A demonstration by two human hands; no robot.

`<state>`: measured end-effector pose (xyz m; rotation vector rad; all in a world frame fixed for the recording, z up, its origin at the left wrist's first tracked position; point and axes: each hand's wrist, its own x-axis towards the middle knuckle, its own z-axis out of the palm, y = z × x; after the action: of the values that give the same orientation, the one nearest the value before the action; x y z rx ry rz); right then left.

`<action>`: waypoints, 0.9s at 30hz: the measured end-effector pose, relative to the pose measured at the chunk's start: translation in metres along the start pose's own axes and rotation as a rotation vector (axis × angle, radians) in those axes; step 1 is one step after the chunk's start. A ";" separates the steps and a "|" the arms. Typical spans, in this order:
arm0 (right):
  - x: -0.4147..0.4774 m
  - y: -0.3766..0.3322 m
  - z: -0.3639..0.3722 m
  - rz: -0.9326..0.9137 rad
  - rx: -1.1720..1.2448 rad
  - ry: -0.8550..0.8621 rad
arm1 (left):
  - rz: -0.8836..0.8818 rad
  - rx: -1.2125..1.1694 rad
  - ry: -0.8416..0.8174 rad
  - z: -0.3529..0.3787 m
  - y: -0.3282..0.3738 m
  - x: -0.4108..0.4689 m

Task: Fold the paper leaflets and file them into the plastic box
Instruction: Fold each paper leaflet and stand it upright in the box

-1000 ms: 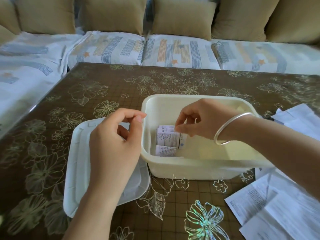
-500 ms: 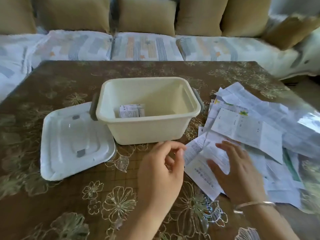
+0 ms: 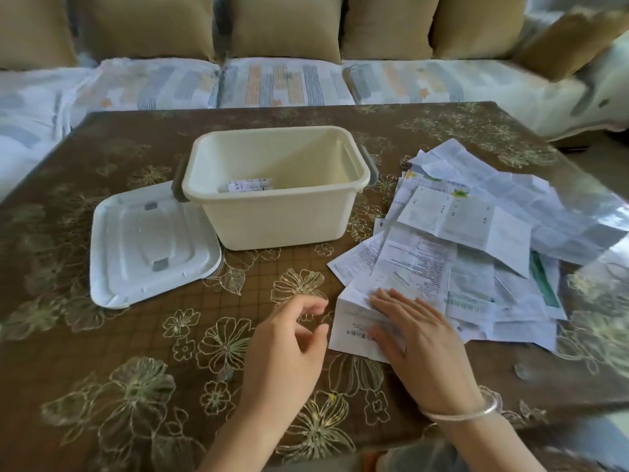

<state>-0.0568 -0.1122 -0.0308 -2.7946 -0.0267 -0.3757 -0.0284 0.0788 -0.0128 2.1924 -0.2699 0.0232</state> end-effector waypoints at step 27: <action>-0.016 -0.056 0.006 -0.128 0.556 0.084 | 0.068 0.070 0.213 -0.056 -0.041 -0.047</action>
<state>-0.0742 -0.0567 -0.0225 -2.2322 -0.2521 -0.4376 -0.0616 0.1557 -0.0171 2.2274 -0.2254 0.3058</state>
